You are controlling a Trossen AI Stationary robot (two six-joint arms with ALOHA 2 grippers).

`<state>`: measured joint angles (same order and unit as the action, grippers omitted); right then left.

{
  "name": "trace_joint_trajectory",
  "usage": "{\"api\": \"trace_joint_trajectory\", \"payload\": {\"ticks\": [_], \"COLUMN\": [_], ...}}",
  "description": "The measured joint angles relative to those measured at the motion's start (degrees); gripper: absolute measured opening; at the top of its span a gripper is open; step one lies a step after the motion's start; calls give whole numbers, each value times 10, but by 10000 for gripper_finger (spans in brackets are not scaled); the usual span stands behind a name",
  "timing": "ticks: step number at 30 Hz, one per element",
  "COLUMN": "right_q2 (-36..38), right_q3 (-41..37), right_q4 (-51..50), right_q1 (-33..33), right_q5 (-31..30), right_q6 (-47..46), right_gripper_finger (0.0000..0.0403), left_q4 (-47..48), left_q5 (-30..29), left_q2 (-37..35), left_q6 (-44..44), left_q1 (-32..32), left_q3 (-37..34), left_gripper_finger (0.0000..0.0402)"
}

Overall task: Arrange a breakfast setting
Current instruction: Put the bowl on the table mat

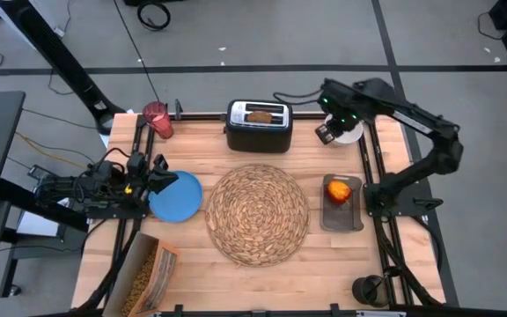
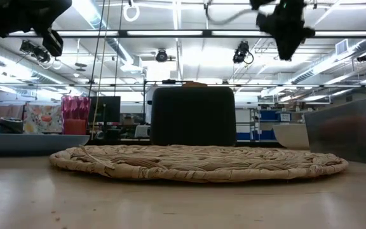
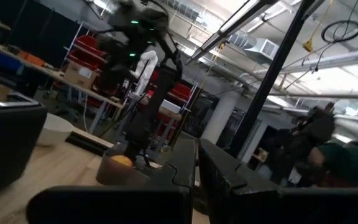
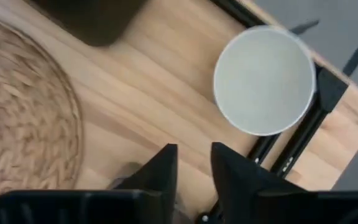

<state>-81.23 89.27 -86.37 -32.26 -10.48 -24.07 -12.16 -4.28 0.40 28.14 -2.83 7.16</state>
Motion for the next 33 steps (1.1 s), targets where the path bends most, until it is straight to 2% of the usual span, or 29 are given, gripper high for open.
{"api": "trace_joint_trajectory", "payload": {"ticks": [5,10,21,26,33], "right_q2": [-43,-72,-78,-77,-77], "right_q3": [-41,-115,-256,-284,-310], "right_q4": [67,133,243,280,268], "right_q1": [-73,-127,-155,-159,-162], "right_q5": [1,24,41,28,32], "right_q6": [51,94,176,223,290], "right_gripper_finger": [168,184,183,183,166], "left_q4": [0,0,0,0,0], "left_q5": [11,22,22,22,22], "left_q2": [0,0,0,0,0], "left_q6": [2,2,-1,-2,-3], "left_q1": [0,0,0,0,0], "left_q3": [0,0,0,0,0], "left_gripper_finger": [27,27,27,27,27]}}
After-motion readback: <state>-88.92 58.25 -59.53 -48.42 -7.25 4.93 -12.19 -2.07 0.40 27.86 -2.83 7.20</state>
